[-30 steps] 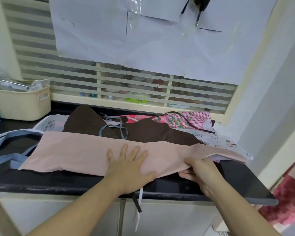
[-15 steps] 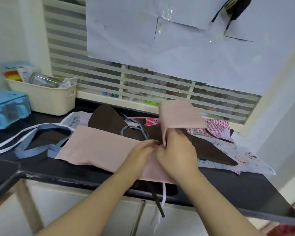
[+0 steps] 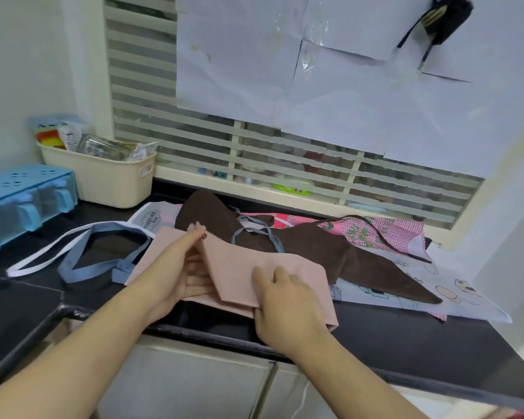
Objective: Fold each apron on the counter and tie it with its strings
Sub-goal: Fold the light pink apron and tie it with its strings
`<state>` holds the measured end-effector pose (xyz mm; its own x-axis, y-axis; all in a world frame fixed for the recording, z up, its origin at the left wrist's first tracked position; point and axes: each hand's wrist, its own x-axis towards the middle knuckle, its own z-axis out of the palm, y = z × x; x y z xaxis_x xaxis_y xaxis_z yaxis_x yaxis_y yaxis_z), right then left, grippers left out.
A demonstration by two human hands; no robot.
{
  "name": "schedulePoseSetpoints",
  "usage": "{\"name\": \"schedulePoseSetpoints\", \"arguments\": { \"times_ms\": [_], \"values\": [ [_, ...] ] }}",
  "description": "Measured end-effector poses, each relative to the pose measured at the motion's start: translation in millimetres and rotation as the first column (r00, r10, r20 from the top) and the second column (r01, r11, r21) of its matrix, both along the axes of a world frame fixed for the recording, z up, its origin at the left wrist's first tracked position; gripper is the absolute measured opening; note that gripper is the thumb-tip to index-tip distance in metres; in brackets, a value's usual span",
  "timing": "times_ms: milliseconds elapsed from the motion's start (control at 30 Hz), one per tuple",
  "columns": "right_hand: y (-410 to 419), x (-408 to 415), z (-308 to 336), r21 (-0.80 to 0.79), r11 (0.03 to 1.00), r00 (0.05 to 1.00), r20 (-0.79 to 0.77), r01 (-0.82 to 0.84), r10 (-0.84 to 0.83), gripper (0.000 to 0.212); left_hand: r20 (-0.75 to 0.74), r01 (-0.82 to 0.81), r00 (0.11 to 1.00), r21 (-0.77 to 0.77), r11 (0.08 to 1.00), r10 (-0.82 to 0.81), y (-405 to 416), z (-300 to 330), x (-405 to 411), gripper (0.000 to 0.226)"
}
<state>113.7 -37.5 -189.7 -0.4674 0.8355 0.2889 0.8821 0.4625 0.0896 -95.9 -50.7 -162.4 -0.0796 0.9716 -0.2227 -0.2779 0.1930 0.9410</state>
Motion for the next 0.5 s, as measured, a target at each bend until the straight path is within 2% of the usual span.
{"name": "schedulePoseSetpoints", "arguments": {
  "times_ms": [33,100,167,233,267,300,333,367,400,433,467,500],
  "values": [
    [-2.1,0.3,2.8,0.003,1.0,0.999,-0.043,0.029,-0.029,0.051,-0.021,0.016,1.0,0.038,0.999,-0.015,-0.1,1.7,7.6,0.059],
    [-4.4,2.0,9.8,-0.017,0.997,0.989,-0.123,0.078,-0.079,0.047,0.03,0.084,0.995,0.174,0.981,-0.09,-1.4,12.8,27.9,0.056],
    [-0.6,12.2,15.7,-0.031,0.995,0.953,-0.284,0.097,-0.101,0.038,0.084,0.227,0.961,0.296,0.928,-0.262,0.1,26.3,47.1,0.063],
    [4.1,31.9,25.7,-0.104,0.987,0.806,-0.57,0.122,-0.159,0.027,0.039,0.323,0.935,0.324,0.889,-0.354,4.5,33.0,61.5,0.064],
    [8.0,49.4,29.9,-0.144,0.979,0.68,-0.704,0.147,-0.205,0.029,-0.054,0.342,0.938,0.298,0.891,-0.342,8.7,30.6,68.5,0.055],
    [10.1,67.1,34.5,-0.173,0.967,0.555,-0.793,0.188,-0.25,0.031,-0.227,0.327,0.934,0.243,0.913,-0.274,13.4,21.0,71.3,0.042],
    [13.2,89.6,38.4,-0.193,0.95,0.455,-0.842,0.246,-0.289,0.033,-0.446,0.309,0.872,0.179,0.934,-0.202,17.3,9.8,74.4,0.03],
    [15.7,113.8,40.7,-0.208,0.927,0.392,-0.861,0.311,-0.324,0.034,-0.632,0.312,0.754,0.109,0.944,-0.176,20.0,-5.1,75.0,0.023],
    [18.3,140.9,41.4,-0.227,0.897,0.345,-0.865,0.379,-0.365,0.035,-0.76,0.311,0.629,0.049,0.949,-0.167,21.9,-18.2,77.3,0.02],
    [19.3,166.1,40.8,-0.259,0.857,0.303,-0.857,0.446,-0.417,0.035,-0.823,0.284,0.55,0.027,0.959,-0.14,24.3,-28.0,80.1,0.016],
    [18.8,189.8,37.5,-0.287,0.816,0.281,-0.838,0.502,-0.468,0.033,-0.854,0.238,0.51,0.029,0.971,-0.099,26.0,-32.5,83.2,0.012],
    [16.5,211.2,31.7,-0.311,0.779,0.29,-0.801,0.545,-0.523,0.03,-0.884,0.193,0.463,0.035,0.981,-0.06,30.3,-33.4,88.3,0.013]
  ]
}}
